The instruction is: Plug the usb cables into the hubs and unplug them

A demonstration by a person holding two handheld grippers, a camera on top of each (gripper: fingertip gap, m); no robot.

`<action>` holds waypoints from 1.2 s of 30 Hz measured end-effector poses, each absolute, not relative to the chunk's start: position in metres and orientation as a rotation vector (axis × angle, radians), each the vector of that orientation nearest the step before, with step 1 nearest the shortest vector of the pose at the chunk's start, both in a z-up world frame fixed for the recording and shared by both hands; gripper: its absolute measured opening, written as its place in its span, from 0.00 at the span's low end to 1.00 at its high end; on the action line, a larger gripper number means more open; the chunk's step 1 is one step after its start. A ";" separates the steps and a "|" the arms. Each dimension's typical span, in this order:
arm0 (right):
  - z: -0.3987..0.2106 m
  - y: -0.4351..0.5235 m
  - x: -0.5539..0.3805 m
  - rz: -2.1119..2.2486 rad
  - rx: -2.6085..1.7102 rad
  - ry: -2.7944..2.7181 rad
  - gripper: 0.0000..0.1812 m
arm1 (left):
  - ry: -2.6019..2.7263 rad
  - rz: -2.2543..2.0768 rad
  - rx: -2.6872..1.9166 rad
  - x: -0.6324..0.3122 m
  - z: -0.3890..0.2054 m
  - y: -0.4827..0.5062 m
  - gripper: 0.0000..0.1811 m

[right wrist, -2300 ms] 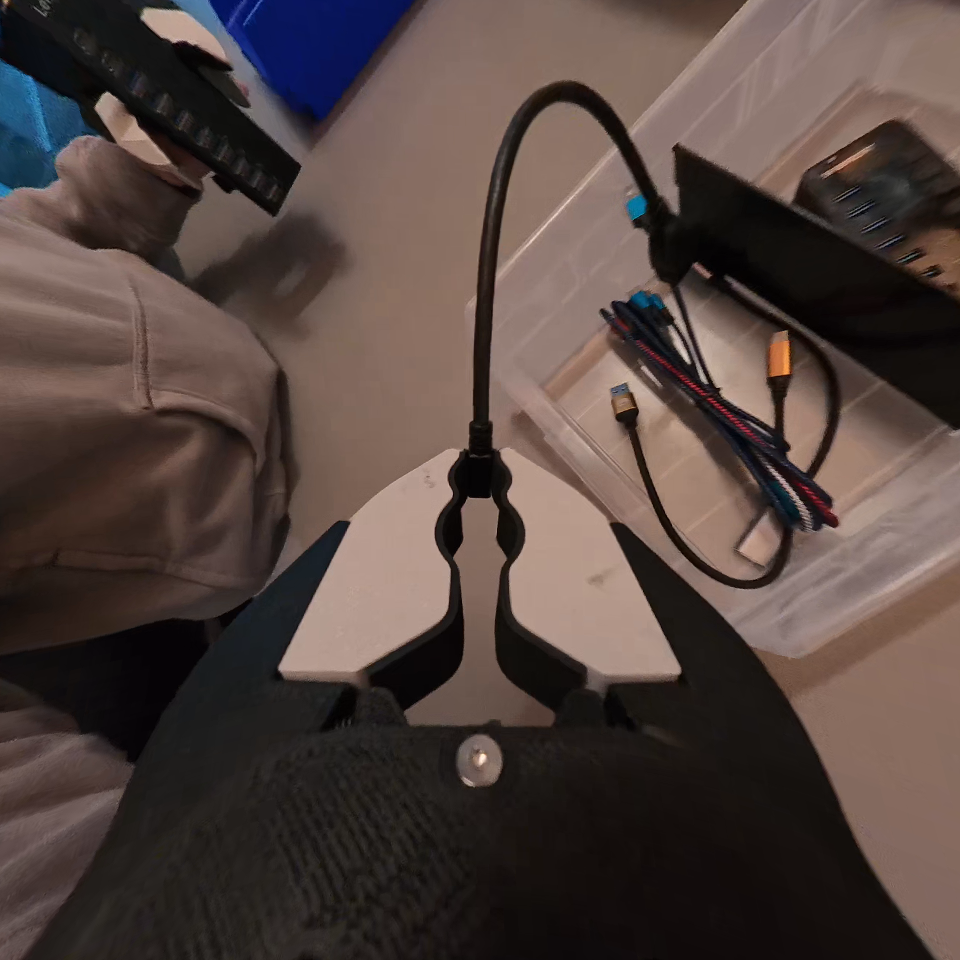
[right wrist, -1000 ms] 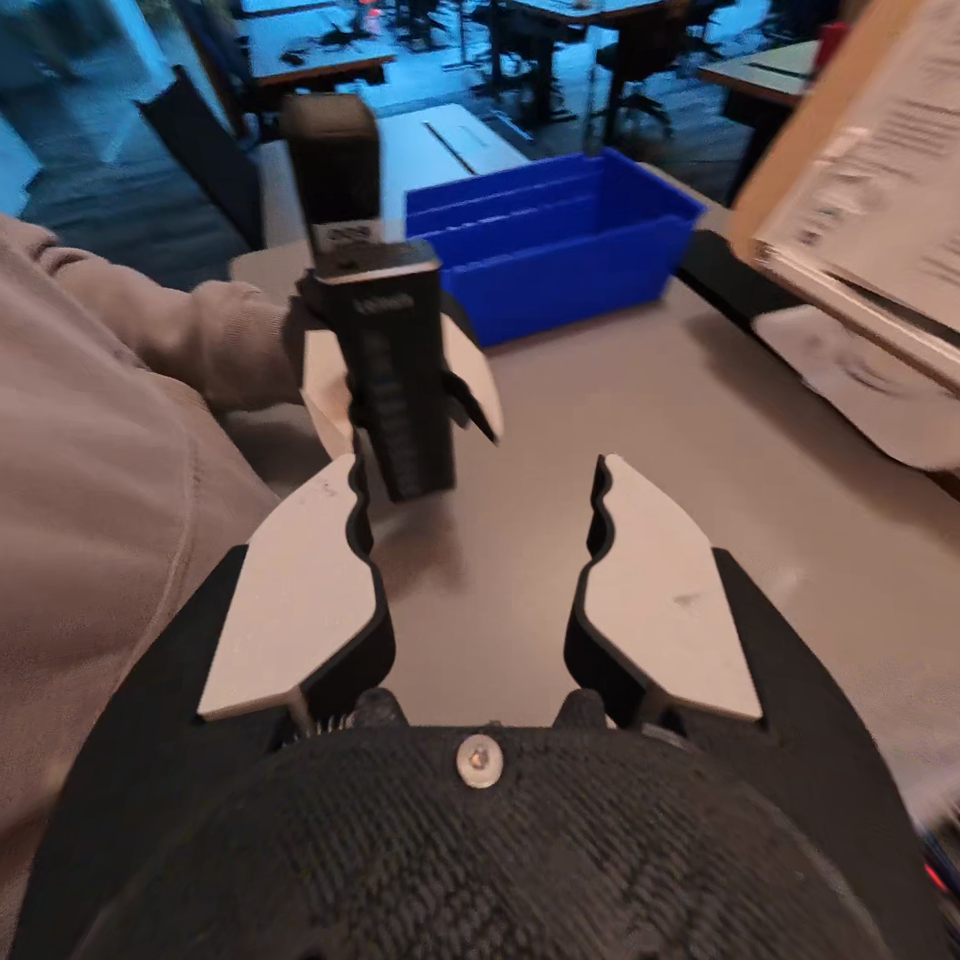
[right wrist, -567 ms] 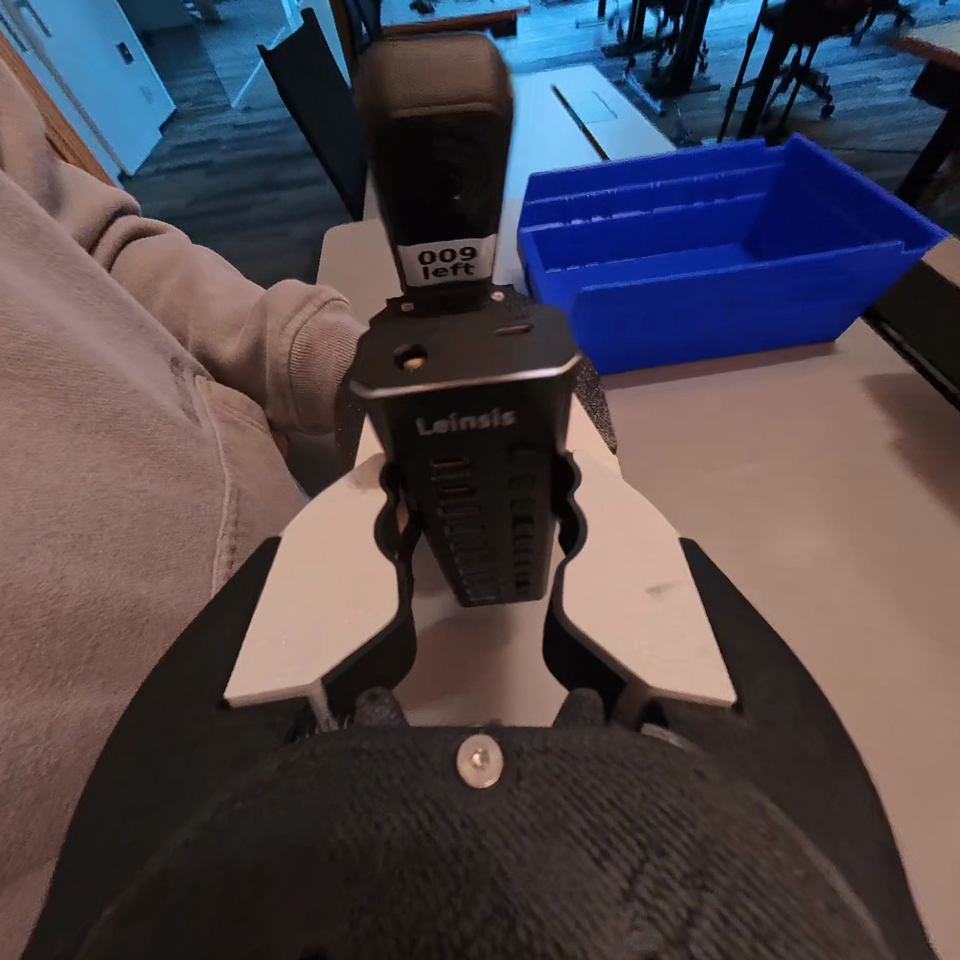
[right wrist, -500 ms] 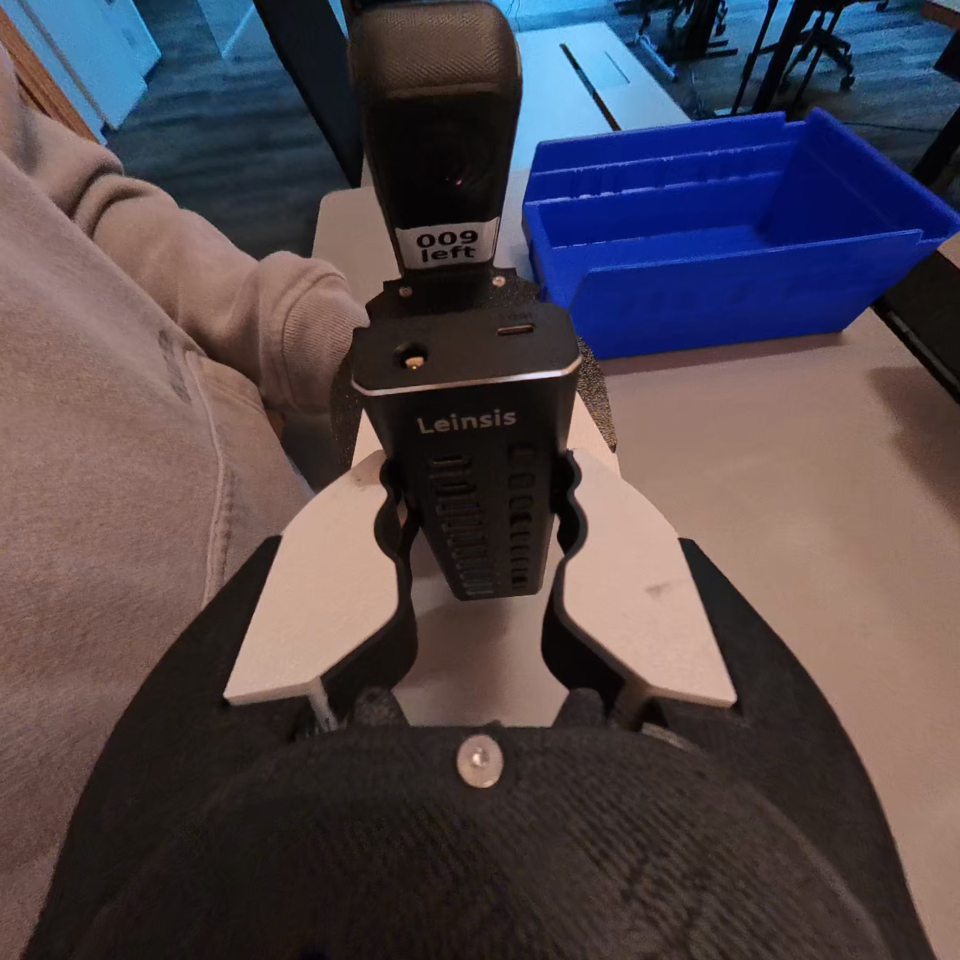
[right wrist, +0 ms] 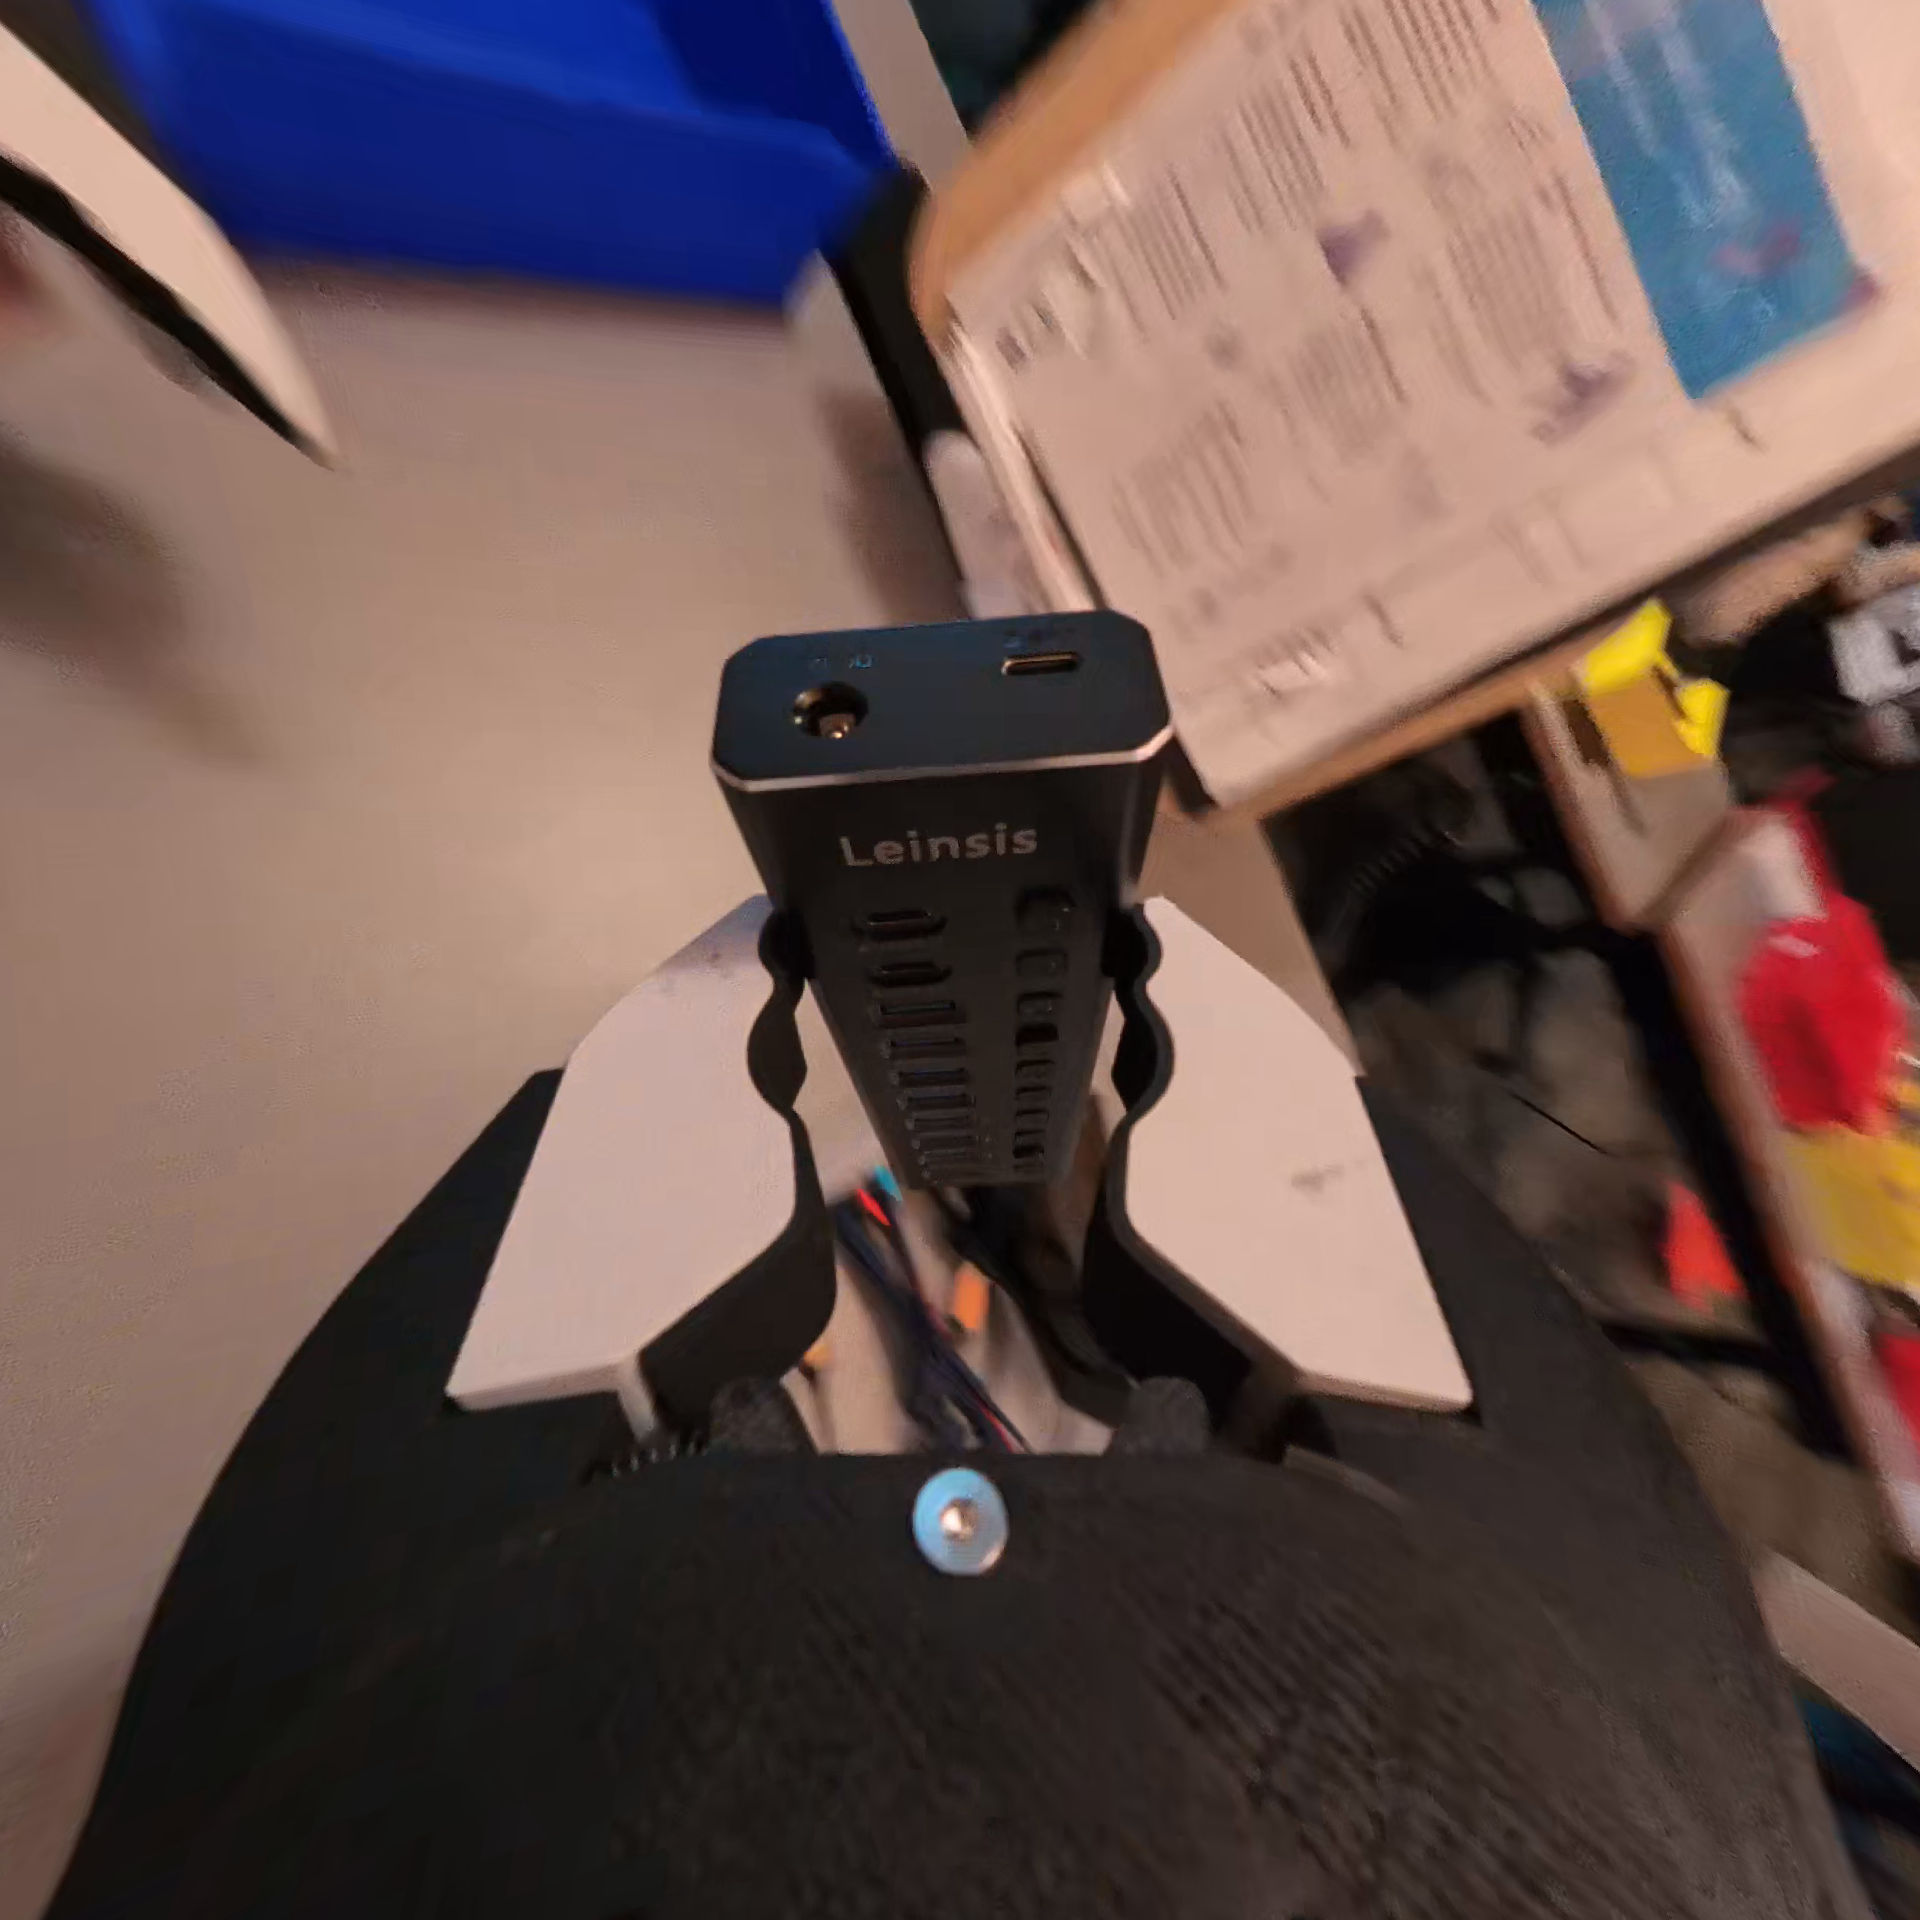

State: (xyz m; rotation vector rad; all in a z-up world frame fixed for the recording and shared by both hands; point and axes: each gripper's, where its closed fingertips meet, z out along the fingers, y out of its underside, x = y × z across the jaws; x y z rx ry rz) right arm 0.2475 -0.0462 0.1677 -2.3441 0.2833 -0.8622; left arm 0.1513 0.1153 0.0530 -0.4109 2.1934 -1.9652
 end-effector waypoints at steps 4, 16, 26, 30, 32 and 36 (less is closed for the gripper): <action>0.166 -0.130 0.314 -1.038 -2.591 0.331 0.33 | 2.191 -1.997 -0.480 0.151 0.046 0.122 0.40; 0.004 -0.194 0.407 -0.549 -3.218 0.310 0.33 | 2.224 -1.984 -0.502 0.149 0.041 0.116 0.39; -0.052 -0.186 0.405 -0.252 -3.224 0.290 0.32 | 2.207 -1.973 -0.583 0.154 0.036 0.128 0.39; -0.061 -0.185 0.407 -0.240 -3.206 0.337 0.32 | 2.233 -1.966 -0.550 0.155 0.038 0.118 0.39; -0.064 -0.184 0.408 -0.259 -3.214 0.336 0.32 | 2.247 -1.959 -0.528 0.155 0.039 0.113 0.39; -0.059 -0.179 0.413 -0.368 -3.172 0.373 0.33 | 2.253 -1.951 -0.538 0.158 0.040 0.110 0.39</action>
